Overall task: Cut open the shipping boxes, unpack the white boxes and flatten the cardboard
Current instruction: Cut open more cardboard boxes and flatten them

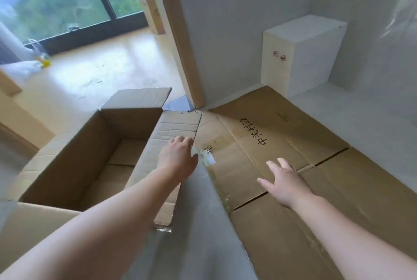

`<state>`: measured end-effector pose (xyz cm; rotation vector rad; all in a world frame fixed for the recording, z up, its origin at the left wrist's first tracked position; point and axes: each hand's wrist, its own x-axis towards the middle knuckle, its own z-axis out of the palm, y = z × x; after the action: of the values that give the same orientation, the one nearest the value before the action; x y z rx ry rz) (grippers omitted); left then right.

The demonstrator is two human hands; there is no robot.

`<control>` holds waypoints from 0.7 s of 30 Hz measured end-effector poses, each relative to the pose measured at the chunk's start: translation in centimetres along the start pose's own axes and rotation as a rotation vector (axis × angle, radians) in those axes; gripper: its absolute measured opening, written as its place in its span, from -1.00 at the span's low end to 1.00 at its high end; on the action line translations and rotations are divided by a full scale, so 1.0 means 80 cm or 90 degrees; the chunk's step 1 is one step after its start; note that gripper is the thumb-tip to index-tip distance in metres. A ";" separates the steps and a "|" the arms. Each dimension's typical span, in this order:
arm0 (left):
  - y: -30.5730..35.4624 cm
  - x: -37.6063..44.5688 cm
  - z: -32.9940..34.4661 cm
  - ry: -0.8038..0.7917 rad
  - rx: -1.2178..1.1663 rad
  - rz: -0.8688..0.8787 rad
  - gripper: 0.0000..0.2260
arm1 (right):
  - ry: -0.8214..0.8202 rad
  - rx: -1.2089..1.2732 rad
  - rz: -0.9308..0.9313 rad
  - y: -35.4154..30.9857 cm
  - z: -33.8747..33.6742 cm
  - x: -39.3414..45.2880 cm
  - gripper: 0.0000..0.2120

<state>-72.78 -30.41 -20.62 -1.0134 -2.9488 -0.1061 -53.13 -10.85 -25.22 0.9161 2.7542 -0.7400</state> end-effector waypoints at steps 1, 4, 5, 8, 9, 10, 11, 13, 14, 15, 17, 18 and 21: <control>-0.026 -0.007 -0.011 -0.001 -0.008 -0.057 -0.59 | -0.006 -0.006 -0.022 -0.025 -0.004 0.006 -0.38; -0.093 -0.032 -0.028 -0.025 -0.043 -0.231 -0.40 | -0.019 -0.012 -0.087 -0.097 -0.010 0.021 -0.39; -0.113 -0.038 -0.027 -0.047 -0.057 -0.287 -0.34 | -0.026 -0.014 -0.106 -0.119 -0.008 0.025 -0.39; -0.160 -0.049 -0.013 -0.133 -0.090 -0.401 -0.16 | -0.051 -0.026 -0.158 -0.170 0.004 0.035 -0.40; -0.171 -0.048 -0.005 -0.162 -0.098 -0.418 -0.16 | -0.057 -0.032 -0.173 -0.181 0.008 0.039 -0.40; -0.180 -0.047 0.003 -0.191 -0.104 -0.422 -0.21 | -0.063 -0.038 -0.184 -0.188 0.012 0.043 -0.41; -0.188 -0.045 0.012 -0.217 -0.115 -0.417 -0.29 | -0.067 -0.044 -0.191 -0.192 0.017 0.047 -0.41; -0.197 -0.041 0.034 -0.255 -0.175 -0.416 -0.43 | -0.072 -0.051 -0.197 -0.192 0.023 0.051 -0.42; -0.198 -0.041 0.044 -0.259 -0.204 -0.418 -0.48 | -0.073 -0.052 -0.196 -0.189 0.026 0.052 -0.43; -0.199 -0.041 0.052 -0.248 -0.209 -0.416 -0.53 | -0.073 -0.054 -0.192 -0.184 0.028 0.052 -0.43; -0.200 -0.046 0.062 -0.188 -0.155 -0.407 -0.61 | -0.080 -0.057 -0.176 -0.169 0.031 0.050 -0.45; -0.200 -0.051 0.064 -0.143 -0.137 -0.409 -0.66 | -0.088 -0.054 -0.165 -0.161 0.032 0.048 -0.47; -0.200 -0.060 0.053 -0.031 -0.140 -0.407 -0.74 | -0.093 -0.055 -0.147 -0.139 0.028 0.044 -0.53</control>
<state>-78.80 -45.66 -25.98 -0.0397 -3.2303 -0.4232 -62.62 -17.81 -23.68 0.5115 2.7635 -0.6846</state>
